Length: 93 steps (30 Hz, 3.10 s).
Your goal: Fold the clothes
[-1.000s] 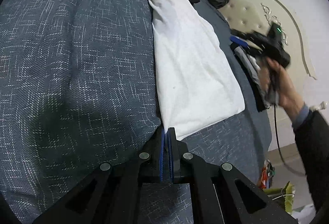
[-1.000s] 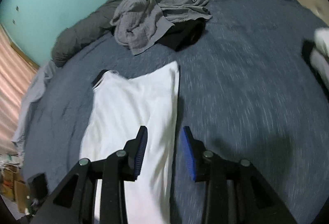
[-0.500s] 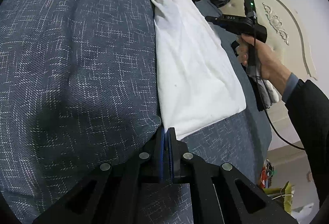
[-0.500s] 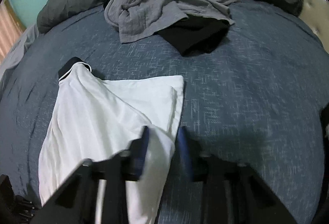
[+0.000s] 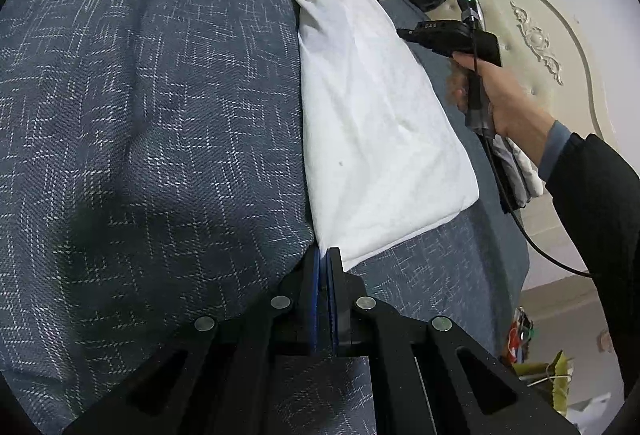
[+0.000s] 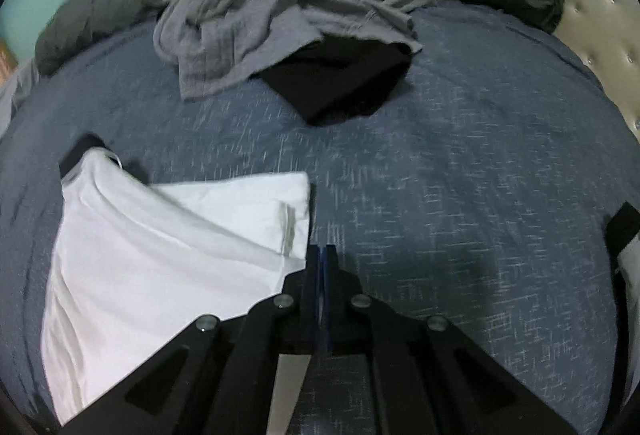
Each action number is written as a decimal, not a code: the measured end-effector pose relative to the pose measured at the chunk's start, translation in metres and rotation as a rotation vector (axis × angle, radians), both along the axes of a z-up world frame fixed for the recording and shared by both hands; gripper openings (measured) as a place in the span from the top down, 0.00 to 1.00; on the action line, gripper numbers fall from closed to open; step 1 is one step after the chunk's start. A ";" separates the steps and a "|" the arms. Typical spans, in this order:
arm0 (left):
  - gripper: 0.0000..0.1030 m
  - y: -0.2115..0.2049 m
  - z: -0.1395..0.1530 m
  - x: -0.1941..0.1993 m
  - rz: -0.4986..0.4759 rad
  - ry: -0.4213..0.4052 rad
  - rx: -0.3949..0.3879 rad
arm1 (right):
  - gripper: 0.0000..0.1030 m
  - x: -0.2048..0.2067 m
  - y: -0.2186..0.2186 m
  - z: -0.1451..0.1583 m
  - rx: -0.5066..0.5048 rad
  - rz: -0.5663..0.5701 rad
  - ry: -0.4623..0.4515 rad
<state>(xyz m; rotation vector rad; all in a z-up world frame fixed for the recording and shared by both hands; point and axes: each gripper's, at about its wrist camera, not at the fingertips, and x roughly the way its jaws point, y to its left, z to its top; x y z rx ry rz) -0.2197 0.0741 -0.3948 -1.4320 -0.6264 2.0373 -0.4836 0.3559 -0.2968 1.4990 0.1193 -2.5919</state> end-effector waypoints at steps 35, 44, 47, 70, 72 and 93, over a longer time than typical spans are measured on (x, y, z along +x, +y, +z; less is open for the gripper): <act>0.96 0.007 -0.004 -0.006 0.005 -0.019 0.028 | 0.99 -0.032 -0.078 0.014 -0.002 0.114 0.068; 0.96 0.016 -0.009 -0.005 0.007 -0.022 0.029 | 0.99 -0.035 -0.086 0.016 -0.007 0.132 0.031; 0.96 0.014 -0.009 -0.004 0.007 -0.020 0.028 | 0.97 -0.028 -0.092 0.033 -0.013 0.150 0.077; 0.96 0.013 -0.014 -0.004 0.009 -0.028 0.046 | 0.75 -0.025 -0.265 0.030 0.353 0.625 0.002; 0.96 0.014 -0.014 -0.004 0.008 -0.027 0.045 | 0.90 -0.024 -0.267 0.026 0.375 0.646 -0.017; 0.96 0.017 -0.014 -0.006 0.012 -0.031 0.050 | 0.96 -0.068 -0.281 0.027 0.307 0.527 0.037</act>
